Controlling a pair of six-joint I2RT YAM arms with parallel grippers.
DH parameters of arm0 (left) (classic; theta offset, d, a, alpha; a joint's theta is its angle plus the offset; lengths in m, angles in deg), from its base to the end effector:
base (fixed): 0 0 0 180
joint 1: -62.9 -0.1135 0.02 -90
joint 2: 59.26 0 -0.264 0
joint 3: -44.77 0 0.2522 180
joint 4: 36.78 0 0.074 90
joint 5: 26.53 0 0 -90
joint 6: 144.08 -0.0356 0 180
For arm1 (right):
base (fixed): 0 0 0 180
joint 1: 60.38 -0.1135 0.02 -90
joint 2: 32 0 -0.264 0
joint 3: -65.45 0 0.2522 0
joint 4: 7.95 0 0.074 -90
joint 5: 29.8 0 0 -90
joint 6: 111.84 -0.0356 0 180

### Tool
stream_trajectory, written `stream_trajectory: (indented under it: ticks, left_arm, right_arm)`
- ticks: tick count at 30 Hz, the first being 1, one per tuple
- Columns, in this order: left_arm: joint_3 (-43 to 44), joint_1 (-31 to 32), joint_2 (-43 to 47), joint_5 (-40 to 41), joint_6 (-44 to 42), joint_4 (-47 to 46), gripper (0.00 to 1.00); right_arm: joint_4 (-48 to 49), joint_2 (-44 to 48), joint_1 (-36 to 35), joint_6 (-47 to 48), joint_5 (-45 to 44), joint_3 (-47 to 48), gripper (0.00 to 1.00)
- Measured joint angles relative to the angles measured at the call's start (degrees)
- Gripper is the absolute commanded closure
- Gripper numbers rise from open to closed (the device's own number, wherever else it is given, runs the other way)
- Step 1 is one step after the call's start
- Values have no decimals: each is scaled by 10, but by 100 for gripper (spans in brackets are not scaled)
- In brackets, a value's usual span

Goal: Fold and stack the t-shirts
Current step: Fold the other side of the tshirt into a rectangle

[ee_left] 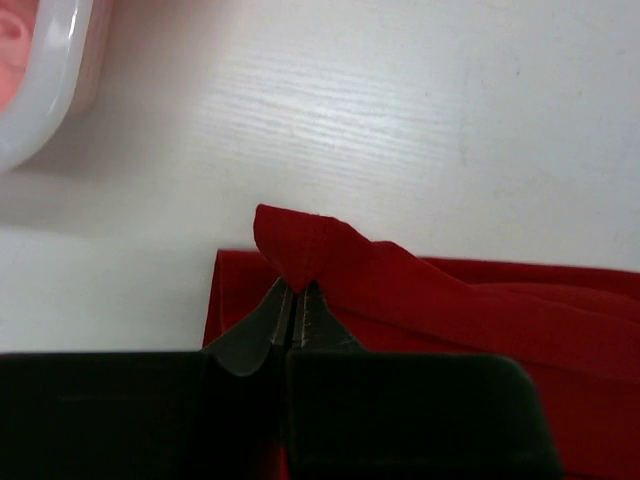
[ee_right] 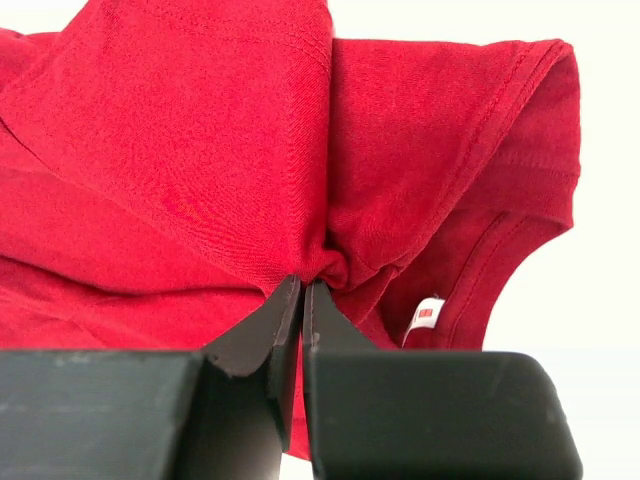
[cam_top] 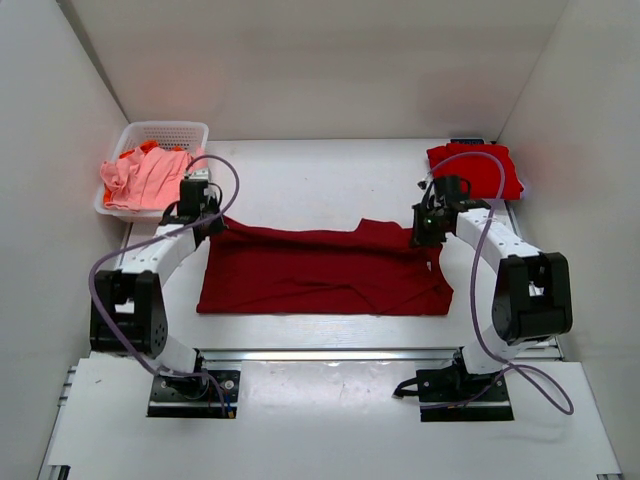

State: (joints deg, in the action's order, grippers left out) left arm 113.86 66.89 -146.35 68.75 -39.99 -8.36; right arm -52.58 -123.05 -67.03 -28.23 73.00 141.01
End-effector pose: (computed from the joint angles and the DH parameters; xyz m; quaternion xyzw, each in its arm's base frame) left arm 0.3214 -0.0191 0.2199 -0.0987 0.9225 -0.0160 0.3729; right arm 0.3190 0.0451 0.2158 -0.0309 0.9601 0.1361 0.2423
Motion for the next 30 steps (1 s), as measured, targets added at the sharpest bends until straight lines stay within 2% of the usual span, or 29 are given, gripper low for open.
stream_trajectory:
  ticks: [6,23,25,26,27,30]
  left_arm:
    - [-75,21,69,24,-9,-43,77]
    - [-109,30,105,48,-3,-42,76]
    - [-111,30,108,50,-1,-38,66]
    - [-111,30,110,51,0,-35,51]
    - [-112,30,113,53,-1,-32,43]
    - [-115,28,121,73,14,-21,38]
  right_arm:
    - [3,40,1,0,2,-36,100]
    - [0,65,7,-7,3,-84,100]
    - [0,68,11,-7,3,-88,100]
    - [-2,71,12,-7,3,-91,100]
    - [-4,75,13,-7,3,-95,100]
    - [-9,88,13,-7,3,-106,100]
